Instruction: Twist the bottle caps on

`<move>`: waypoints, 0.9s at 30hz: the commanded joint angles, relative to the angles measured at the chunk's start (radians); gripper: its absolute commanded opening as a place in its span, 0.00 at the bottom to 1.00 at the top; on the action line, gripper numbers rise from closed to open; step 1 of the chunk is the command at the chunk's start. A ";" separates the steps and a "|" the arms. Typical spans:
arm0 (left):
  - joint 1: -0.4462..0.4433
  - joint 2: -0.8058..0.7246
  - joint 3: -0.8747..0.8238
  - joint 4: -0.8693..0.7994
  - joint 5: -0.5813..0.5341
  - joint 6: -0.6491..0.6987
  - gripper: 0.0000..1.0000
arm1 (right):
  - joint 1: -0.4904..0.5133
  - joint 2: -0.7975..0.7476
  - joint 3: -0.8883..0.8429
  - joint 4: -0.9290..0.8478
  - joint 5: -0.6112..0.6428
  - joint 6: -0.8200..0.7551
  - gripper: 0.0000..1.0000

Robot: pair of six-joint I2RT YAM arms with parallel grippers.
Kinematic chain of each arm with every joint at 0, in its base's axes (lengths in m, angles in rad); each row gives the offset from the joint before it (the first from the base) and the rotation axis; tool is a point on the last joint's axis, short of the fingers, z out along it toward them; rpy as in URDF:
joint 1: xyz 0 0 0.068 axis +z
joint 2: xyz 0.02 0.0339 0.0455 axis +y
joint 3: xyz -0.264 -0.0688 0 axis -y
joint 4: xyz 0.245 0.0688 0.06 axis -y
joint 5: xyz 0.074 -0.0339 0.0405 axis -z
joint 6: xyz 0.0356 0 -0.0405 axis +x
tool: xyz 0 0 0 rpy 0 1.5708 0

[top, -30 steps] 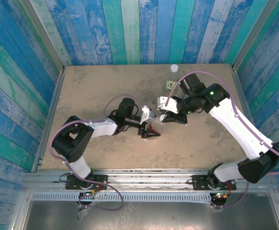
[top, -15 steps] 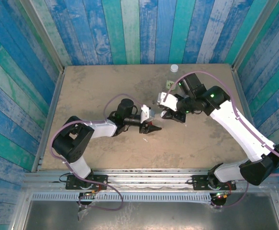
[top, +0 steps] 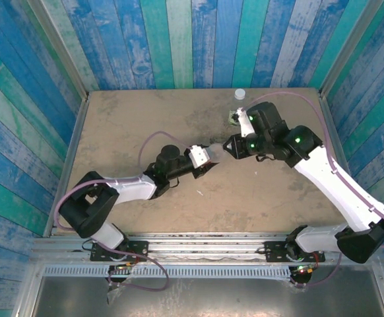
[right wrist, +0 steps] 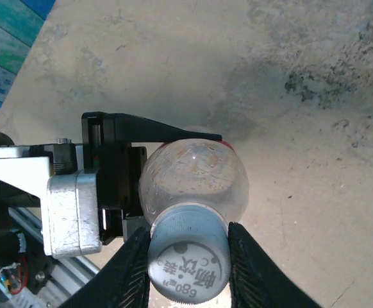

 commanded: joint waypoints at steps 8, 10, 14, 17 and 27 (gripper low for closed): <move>0.035 -0.079 -0.072 -0.016 0.114 -0.114 0.48 | -0.011 -0.239 -0.066 0.025 -0.024 -0.704 0.78; 0.035 -0.082 -0.084 0.000 0.162 -0.116 0.48 | -0.010 -0.253 -0.084 -0.004 -0.087 -0.874 0.77; 0.035 -0.099 -0.105 0.035 0.200 -0.107 0.51 | -0.010 -0.228 -0.085 -0.085 -0.190 -1.146 0.78; 0.035 -0.116 -0.120 0.021 0.198 -0.066 0.52 | -0.010 -0.138 -0.011 -0.189 -0.212 -1.288 0.76; 0.035 -0.113 -0.101 -0.048 0.247 -0.018 0.52 | -0.011 0.104 0.179 -0.285 -0.248 -1.437 0.54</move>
